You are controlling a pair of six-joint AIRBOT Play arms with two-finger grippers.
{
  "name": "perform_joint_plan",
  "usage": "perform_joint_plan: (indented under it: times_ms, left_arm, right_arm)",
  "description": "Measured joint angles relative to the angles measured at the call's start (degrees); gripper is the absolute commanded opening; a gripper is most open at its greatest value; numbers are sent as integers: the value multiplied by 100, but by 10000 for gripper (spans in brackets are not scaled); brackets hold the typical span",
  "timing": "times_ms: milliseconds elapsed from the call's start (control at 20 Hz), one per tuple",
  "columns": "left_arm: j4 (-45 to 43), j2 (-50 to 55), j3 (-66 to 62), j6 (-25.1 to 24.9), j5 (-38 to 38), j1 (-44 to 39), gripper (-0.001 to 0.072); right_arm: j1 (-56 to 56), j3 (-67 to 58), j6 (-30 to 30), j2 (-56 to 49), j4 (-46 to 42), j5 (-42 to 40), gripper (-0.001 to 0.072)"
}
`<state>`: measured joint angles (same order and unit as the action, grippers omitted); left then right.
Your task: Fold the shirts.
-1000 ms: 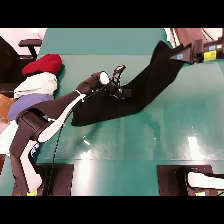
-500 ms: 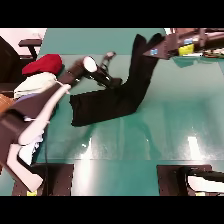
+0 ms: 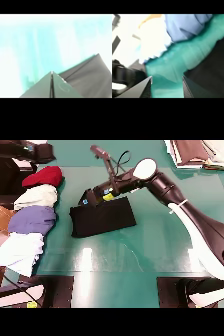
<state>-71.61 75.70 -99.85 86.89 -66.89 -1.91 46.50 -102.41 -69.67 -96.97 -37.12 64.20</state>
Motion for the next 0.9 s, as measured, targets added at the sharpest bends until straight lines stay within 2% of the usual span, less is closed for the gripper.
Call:
perform_joint_plan:
  times_ms: [150,300,350,400,650,750,900]
  left_arm:
    - [-20,-236,0,-13,-109,166,23]
    - [24,-328,22,-15,-229,234,23]
    - [52,-341,28,-15,-256,240,23]
    - [79,-354,33,-15,-286,249,23]
    - [212,-374,37,-24,-297,267,24]
    - [260,-376,39,-31,-280,267,23]
    - [275,-376,39,-37,-262,273,23]
  right_arm:
    - [-179,223,-57,-44,-726,367,450]
    - [-883,992,-208,238,-1248,586,456]
    - [-1182,1296,-280,334,-1377,597,553]
    - [-1530,1624,-337,420,-1478,597,618]
    - [-2796,2680,-452,313,-1185,544,611]
    - [-2949,2739,-389,57,-874,546,575]
    - [-2811,2415,-345,-481,-444,516,575]
